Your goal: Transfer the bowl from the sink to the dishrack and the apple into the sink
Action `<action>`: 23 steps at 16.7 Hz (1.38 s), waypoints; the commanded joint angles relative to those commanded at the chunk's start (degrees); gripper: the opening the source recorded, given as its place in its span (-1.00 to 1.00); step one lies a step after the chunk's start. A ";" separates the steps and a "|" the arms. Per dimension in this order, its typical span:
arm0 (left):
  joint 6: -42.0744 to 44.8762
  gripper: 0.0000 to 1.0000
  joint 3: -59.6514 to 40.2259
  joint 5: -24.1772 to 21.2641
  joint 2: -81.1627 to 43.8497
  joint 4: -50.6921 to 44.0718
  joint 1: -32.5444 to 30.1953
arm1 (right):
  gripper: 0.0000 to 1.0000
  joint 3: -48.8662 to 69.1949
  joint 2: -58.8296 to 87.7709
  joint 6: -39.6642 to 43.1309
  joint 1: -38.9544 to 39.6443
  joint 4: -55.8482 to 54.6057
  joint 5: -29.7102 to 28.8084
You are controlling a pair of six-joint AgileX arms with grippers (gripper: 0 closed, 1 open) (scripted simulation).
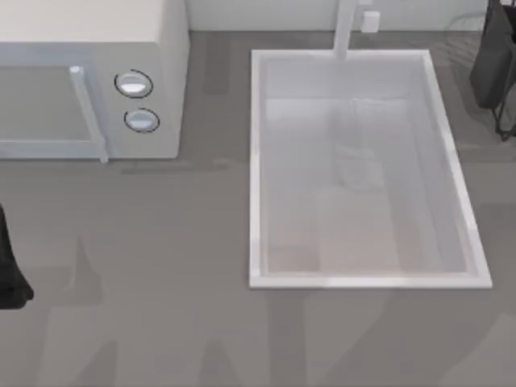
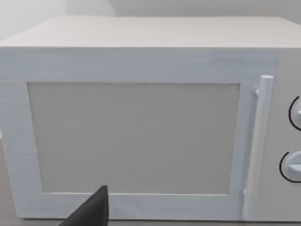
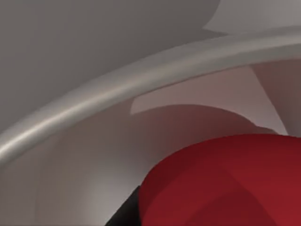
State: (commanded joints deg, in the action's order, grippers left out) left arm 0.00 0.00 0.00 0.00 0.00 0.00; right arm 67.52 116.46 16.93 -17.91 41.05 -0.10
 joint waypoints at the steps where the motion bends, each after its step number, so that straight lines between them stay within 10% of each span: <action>1: 0.00 1.00 0.00 0.00 0.00 0.00 0.00 | -0.36 0.00 0.00 0.00 0.00 0.00 0.00; 6: 0.00 1.00 0.00 0.00 0.00 0.00 0.00 | -1.00 0.00 0.00 0.00 0.00 0.00 0.00; 23: 0.00 1.00 0.00 0.00 0.00 0.00 0.00 | -1.00 10.25 -11.46 -1.40 -0.62 21.32 0.59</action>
State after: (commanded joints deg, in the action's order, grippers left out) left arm 0.00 0.00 0.00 0.00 0.00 0.00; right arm 77.76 105.00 15.53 -18.53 62.38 0.49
